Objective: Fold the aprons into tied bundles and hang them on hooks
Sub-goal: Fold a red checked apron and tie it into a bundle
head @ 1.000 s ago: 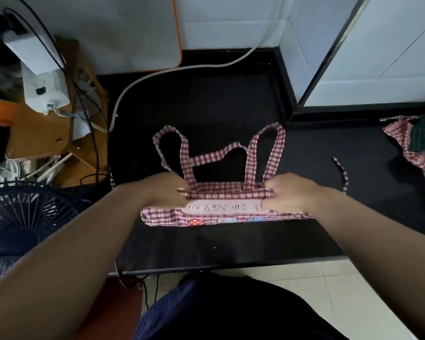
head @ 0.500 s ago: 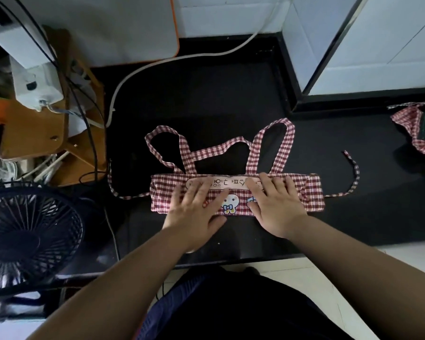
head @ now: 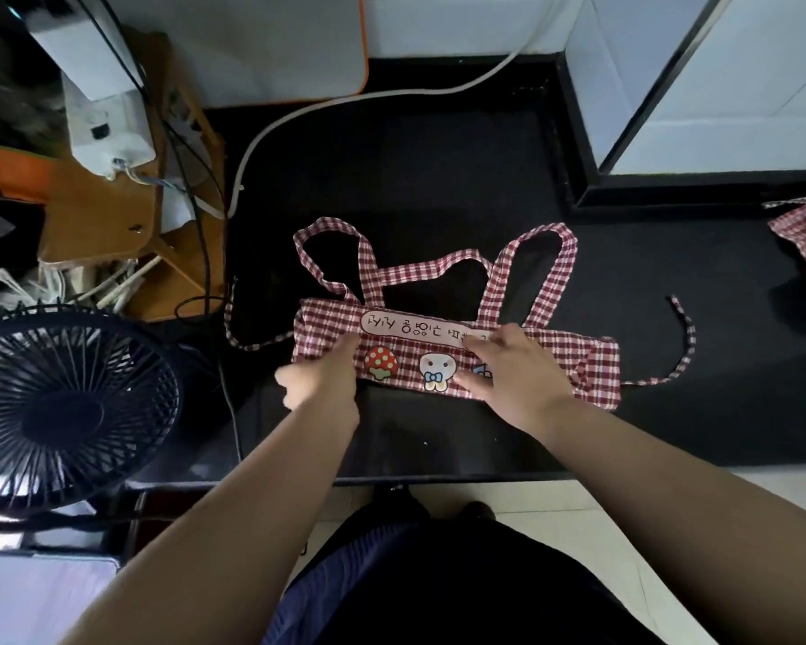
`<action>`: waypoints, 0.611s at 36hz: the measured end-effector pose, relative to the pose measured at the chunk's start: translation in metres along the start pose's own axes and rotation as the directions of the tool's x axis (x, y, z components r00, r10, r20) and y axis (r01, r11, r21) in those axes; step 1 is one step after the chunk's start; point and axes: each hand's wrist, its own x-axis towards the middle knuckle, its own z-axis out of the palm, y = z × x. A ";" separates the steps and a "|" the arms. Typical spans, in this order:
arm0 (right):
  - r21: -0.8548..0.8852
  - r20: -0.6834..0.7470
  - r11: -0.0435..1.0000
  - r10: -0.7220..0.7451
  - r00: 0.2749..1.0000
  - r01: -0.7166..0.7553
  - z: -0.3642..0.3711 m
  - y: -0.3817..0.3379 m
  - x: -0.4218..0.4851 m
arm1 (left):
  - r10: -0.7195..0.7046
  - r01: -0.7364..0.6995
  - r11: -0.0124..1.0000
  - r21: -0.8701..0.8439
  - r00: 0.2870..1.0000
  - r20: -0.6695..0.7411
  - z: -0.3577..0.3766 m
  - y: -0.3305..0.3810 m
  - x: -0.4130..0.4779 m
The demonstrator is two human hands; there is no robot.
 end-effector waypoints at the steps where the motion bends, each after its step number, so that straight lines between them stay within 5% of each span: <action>1: 0.008 0.002 1.000 -0.004 1.000 0.004 0.000 0.001 0.001 | -0.049 0.054 0.995 -0.082 0.997 0.064 0.001 0.004 0.000; 5: 0.043 0.004 0.999 -0.008 1.000 0.007 0.002 0.006 0.002 | -0.021 0.041 0.997 -0.070 0.965 0.263 -0.002 0.011 -0.005; 7: 0.057 -0.019 0.998 -0.005 1.000 0.006 0.005 0.006 0.002 | 0.253 -0.283 0.949 0.139 0.947 0.198 -0.002 0.005 -0.001; 8: 0.056 -0.034 0.998 -0.005 0.999 0.006 0.005 0.006 0.002 | 0.456 -0.497 0.818 0.290 0.867 0.200 -0.003 0.000 -0.002; 10: 0.042 -0.055 0.999 -0.006 0.998 0.008 0.007 0.006 0.001 | 0.764 -0.811 0.365 0.457 0.541 0.350 -0.005 -0.013 0.000; 11: 0.040 -0.061 0.999 -0.006 0.998 0.008 0.008 0.007 0.001 | 0.807 -0.873 0.165 0.460 0.387 0.446 -0.004 -0.020 0.001; 13: 0.050 -0.074 0.999 -0.013 0.997 0.017 0.009 0.008 0.001 | 0.743 -0.904 -0.108 0.413 0.202 0.638 0.001 -0.031 0.000; 17: 0.063 -0.083 0.997 -0.033 0.996 0.038 0.013 0.011 0.000 | 0.444 -0.859 -0.263 0.439 0.296 0.845 0.006 -0.032 -0.013; 22: 0.296 -0.110 0.952 -0.048 0.993 0.079 0.010 0.018 -0.008 | 0.329 -0.640 -0.610 0.468 0.332 0.884 0.013 -0.031 -0.014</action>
